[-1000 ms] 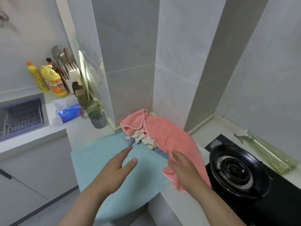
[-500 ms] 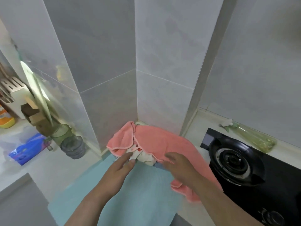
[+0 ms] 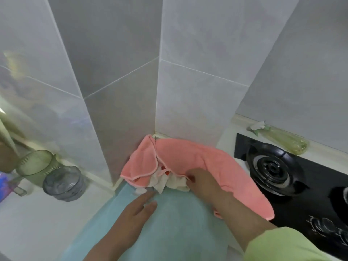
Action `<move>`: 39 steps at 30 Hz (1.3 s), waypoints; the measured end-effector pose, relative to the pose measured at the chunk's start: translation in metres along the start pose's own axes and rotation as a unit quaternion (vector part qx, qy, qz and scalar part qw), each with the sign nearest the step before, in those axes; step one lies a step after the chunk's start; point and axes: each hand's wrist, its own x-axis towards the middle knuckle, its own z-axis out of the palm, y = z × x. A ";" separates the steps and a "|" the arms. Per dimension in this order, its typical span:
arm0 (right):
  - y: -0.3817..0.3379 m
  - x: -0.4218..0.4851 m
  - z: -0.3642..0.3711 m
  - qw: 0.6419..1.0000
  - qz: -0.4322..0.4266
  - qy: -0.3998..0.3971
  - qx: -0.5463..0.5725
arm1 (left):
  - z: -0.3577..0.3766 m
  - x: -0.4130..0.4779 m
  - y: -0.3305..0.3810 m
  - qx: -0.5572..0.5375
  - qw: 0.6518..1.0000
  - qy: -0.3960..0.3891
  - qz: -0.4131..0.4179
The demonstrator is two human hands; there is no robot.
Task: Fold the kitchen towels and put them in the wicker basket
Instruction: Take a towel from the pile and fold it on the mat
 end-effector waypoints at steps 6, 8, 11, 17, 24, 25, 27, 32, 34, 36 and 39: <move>0.017 0.008 0.023 0.998 0.005 0.039 0.057 | 0.018 0.040 -0.011 0.007 0.999 -0.017 0.038; 0.023 0.012 0.031 0.993 0.040 0.053 0.094 | 0.025 0.050 -0.012 0.005 0.998 -0.018 0.055; 0.030 0.017 0.043 0.987 0.060 0.073 0.131 | 0.038 0.066 -0.020 -0.020 0.997 -0.013 0.079; 0.032 0.017 0.047 0.966 0.043 0.095 0.238 | 0.065 0.088 -0.033 -0.081 0.990 0.004 0.115; 0.019 -0.031 0.033 0.878 -0.031 0.086 0.470 | 0.075 0.104 -0.032 -0.322 0.943 0.051 0.068; 0.016 -0.040 0.033 0.870 -0.051 0.086 0.483 | 0.072 0.096 -0.034 -0.362 0.927 0.037 0.090; 0.010 -0.057 0.035 0.877 -0.100 0.086 0.463 | 0.064 0.087 -0.033 -0.404 0.907 0.023 0.115; 0.003 -0.098 0.057 0.909 -0.166 0.055 0.378 | 0.065 0.045 -0.032 -0.405 0.898 -0.022 0.170; -0.004 -0.121 0.072 0.914 -0.196 0.038 0.354 | 0.069 0.025 -0.038 -0.409 0.895 -0.001 0.176; -0.013 -0.148 0.090 0.919 -0.233 0.026 0.317 | 0.073 0.001 -0.042 -0.428 0.890 0.024 0.155; -0.029 -0.191 0.114 0.917 -0.282 -0.009 0.282 | 0.077 -0.041 -0.047 -0.419 0.895 0.034 0.148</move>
